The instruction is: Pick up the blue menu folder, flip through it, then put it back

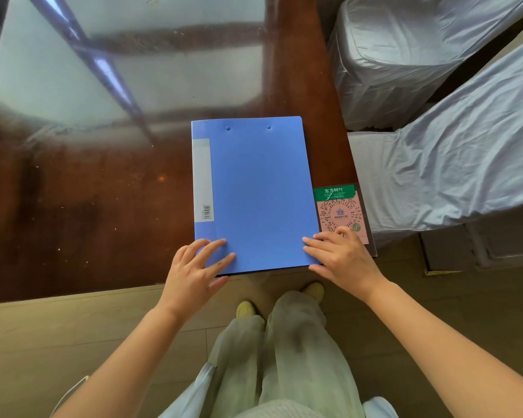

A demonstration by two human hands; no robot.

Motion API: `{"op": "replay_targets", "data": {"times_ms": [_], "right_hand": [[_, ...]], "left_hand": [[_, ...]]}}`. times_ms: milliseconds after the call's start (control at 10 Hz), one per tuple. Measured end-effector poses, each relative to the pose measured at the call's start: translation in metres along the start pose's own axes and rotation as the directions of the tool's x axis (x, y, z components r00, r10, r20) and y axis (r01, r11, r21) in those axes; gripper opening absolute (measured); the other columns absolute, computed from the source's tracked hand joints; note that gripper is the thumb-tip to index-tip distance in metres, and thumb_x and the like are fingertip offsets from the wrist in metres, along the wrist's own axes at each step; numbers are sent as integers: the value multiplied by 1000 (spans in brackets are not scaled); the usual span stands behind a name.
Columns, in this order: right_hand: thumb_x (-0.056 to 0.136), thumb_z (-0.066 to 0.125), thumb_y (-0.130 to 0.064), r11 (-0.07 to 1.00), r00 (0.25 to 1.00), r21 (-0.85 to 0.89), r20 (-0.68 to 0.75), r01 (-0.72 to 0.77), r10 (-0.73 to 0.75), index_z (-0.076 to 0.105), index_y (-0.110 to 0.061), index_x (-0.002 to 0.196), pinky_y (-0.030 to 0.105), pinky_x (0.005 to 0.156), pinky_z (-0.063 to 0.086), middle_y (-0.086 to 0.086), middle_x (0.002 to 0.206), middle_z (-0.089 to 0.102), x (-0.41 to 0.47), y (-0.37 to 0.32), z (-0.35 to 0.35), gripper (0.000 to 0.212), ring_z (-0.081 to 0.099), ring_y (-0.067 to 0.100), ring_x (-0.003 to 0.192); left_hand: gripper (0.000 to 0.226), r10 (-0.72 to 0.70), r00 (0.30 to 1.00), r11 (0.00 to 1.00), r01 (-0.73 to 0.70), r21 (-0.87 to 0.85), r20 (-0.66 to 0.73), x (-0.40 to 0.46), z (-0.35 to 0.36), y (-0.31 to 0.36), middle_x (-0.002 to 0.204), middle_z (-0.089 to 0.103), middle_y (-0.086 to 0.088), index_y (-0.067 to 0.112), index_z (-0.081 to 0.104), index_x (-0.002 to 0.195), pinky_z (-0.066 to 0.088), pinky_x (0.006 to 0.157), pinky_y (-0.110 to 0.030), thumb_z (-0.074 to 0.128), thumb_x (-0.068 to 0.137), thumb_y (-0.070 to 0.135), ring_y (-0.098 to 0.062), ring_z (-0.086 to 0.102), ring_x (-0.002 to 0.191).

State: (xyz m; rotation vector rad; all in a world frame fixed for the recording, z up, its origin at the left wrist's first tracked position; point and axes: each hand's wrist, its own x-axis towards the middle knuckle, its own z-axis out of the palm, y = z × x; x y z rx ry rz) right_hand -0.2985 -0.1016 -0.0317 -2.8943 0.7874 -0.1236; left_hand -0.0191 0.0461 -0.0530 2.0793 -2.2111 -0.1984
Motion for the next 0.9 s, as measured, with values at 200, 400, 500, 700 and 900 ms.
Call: {"op": "replay_targets", "data": {"times_ms": [200, 400, 500, 700, 900], "right_hand": [[64, 84, -26, 1000, 1000, -15, -14, 7, -7, 72, -12, 97, 40, 82, 51, 2, 102, 75, 0, -1, 3, 38, 68, 22, 95], [65, 83, -25, 1000, 1000, -25, -22, 10, -10, 72, -12, 96, 39, 81, 51, 3, 101, 75, -1, -2, 4, 35, 68, 22, 94], [66, 82, -23, 1000, 1000, -14, -29, 7, -7, 73, -11, 95, 40, 81, 51, 3, 100, 75, -2, -2, 5, 33, 69, 23, 94], [65, 82, -24, 999, 999, 12, 24, -37, 37, 72, -12, 95, 43, 83, 49, 3, 101, 75, 0, -6, -1, 34, 68, 23, 94], [65, 81, -33, 994, 988, 35, 113, -107, 102, 71, -16, 97, 55, 93, 39, 2, 103, 74, 7, -10, -16, 37, 64, 25, 104]], "left_hand": [[37, 31, 999, 999, -30, 32, -8, 1, 1, -1, 119, 66, -9, 25, 67, 110, 48, 86, -48, 49, 82, 42, -33, 60, 103], [33, 73, 996, 995, -69, 77, -50, -1, 4, -1, 119, 67, -7, 25, 67, 110, 47, 87, -46, 47, 88, 38, -32, 61, 101], [34, 84, 995, 992, -78, 104, -54, -2, 4, 0, 119, 67, -7, 24, 67, 111, 47, 88, -46, 46, 88, 37, -33, 62, 101], [31, 61, 998, 995, -58, 85, -31, -2, 0, 1, 119, 67, -5, 25, 67, 110, 39, 93, -47, 52, 86, 37, -32, 61, 103], [39, 33, 999, 999, -33, 5, 27, 2, -24, 8, 117, 67, -5, 26, 68, 107, 31, 100, -61, 71, 72, 43, -29, 62, 107]]}}
